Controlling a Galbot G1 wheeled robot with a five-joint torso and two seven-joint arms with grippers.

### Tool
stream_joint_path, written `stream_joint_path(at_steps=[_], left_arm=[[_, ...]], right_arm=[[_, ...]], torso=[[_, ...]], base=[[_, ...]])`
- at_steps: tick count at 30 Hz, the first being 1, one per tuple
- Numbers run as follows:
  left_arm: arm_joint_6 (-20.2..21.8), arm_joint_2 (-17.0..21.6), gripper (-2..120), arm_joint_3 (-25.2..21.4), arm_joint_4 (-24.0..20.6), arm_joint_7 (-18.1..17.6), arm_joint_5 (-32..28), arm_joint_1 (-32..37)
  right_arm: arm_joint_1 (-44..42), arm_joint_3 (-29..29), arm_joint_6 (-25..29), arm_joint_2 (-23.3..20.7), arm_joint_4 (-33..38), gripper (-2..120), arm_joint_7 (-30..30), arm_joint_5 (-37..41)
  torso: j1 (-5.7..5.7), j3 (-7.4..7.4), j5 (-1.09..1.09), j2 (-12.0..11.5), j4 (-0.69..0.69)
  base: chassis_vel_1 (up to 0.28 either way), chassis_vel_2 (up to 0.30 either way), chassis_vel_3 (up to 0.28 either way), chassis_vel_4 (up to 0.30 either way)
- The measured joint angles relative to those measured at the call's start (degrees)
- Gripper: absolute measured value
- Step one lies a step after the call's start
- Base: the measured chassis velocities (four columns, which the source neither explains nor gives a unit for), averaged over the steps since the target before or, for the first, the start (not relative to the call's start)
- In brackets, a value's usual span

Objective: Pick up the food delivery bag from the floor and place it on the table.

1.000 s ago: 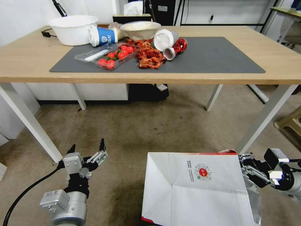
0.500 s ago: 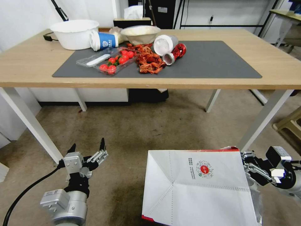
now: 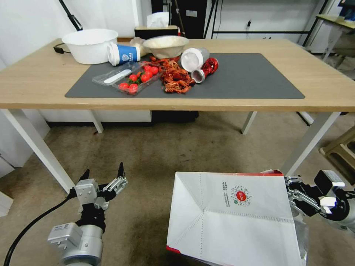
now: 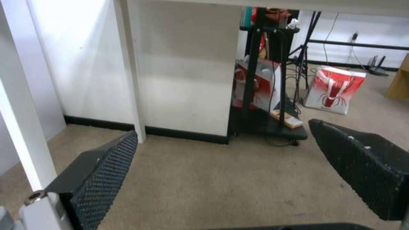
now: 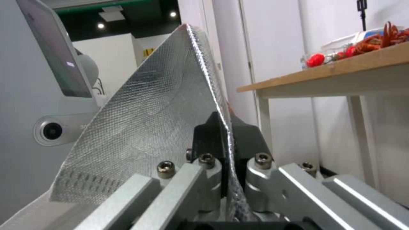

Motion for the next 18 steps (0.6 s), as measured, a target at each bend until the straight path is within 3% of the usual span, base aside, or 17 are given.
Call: stream_joint_path(at_steps=[18], left_arm=[[0.0, -0.2, 100, 0.0, 0.0, 0.2, 0.1, -0.3]], right_arm=[[0.4, -0.5, 0.0, -0.3, -0.5, 0, 0.0, 0.1]], torso=[[1.53, 3.10, 0.00, 4.6, 0.00]], base=[[0.000, 0.000, 0.000, 0.000]])
